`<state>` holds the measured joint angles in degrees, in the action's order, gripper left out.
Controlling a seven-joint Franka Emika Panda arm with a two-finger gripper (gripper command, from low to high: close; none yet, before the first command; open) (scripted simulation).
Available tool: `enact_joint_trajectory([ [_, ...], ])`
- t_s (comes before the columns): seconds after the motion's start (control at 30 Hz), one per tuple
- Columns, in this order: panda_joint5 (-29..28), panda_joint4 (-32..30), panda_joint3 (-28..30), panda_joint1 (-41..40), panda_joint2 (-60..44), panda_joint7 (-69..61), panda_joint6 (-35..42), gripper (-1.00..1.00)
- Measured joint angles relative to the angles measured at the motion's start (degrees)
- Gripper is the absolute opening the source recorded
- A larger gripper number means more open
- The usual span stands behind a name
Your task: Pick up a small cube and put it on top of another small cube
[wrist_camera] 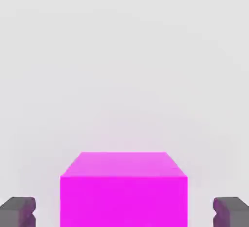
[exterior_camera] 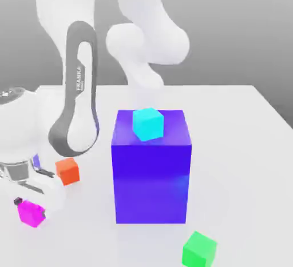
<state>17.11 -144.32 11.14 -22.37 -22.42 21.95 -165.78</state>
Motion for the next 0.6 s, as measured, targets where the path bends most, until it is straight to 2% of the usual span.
enact_joint_trajectory([
  [0.17,-0.5,-0.2,0.1,0.0,0.8,0.3,0.3,-1.0],
  [0.33,-7.7,-2.1,4.3,4.0,9.6,5.6,7.4,-1.0],
  [0.6,-13.4,0.9,-4.6,15.3,12.1,6.9,12.2,-1.0],
])
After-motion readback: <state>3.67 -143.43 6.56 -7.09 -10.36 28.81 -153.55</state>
